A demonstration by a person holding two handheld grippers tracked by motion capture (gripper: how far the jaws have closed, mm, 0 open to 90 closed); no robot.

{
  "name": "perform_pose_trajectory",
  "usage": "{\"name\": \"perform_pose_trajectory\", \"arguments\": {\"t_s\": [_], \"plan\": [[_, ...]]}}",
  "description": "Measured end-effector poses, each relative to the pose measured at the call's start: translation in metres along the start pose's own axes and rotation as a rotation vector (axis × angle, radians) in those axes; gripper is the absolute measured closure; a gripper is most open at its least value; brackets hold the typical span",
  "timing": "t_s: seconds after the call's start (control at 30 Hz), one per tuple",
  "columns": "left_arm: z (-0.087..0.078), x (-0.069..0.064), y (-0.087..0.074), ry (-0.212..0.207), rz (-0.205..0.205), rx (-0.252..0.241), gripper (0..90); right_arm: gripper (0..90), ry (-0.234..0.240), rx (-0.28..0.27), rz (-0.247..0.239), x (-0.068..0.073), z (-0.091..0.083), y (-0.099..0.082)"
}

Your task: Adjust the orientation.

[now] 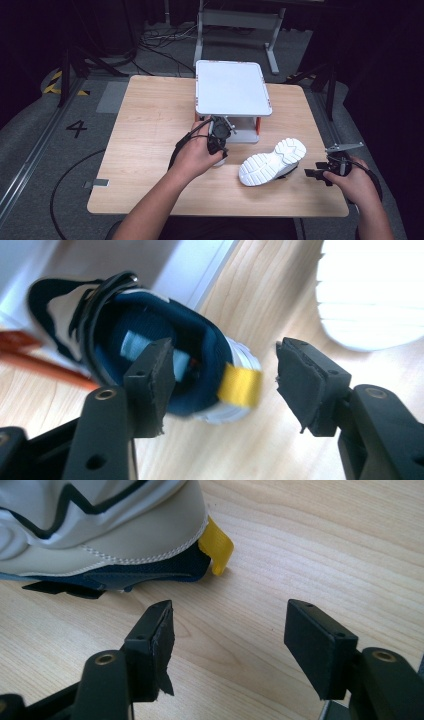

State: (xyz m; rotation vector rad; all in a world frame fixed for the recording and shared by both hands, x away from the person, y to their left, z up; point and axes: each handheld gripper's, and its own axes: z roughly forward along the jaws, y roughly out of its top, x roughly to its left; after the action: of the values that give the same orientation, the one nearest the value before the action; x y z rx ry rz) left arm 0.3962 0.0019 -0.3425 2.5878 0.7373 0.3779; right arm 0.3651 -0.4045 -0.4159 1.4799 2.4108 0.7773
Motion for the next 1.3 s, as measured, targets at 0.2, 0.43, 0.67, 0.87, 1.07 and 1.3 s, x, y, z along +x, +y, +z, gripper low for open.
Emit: {"name": "perform_pose_trajectory", "arguments": {"t_s": [0.2, 0.43, 0.67, 0.87, 1.07, 1.3], "plan": [[-0.003, -0.006, -0.032, -0.006, -0.140, 0.136, 55.7, 37.4, -0.003, -0.012, 0.000, -0.002, -0.003, 0.003], [0.023, -0.009, -0.052, -0.100, -0.254, 0.077, 61.3, 37.3, 0.002, -0.016, -0.001, -0.001, -0.002, 0.005], [0.040, -0.018, -0.049, -0.113, -0.295, 0.055, 67.1, 37.2, 0.006, -0.017, -0.002, -0.002, -0.001, 0.005], [0.056, -0.011, -0.041, -0.021, -0.312, 0.047, 67.8, 37.0, 0.004, -0.020, 0.003, -0.002, -0.001, 0.005], [0.054, 0.004, -0.036, -0.060, -0.376, 0.042, 75.5, 36.5, 0.000, -0.027, 0.011, -0.002, -0.002, 0.005], [0.048, 0.012, -0.027, 0.014, -0.377, 0.017, 76.7, 36.2, 0.007, -0.022, 0.009, 0.000, 0.002, 0.005]]}}
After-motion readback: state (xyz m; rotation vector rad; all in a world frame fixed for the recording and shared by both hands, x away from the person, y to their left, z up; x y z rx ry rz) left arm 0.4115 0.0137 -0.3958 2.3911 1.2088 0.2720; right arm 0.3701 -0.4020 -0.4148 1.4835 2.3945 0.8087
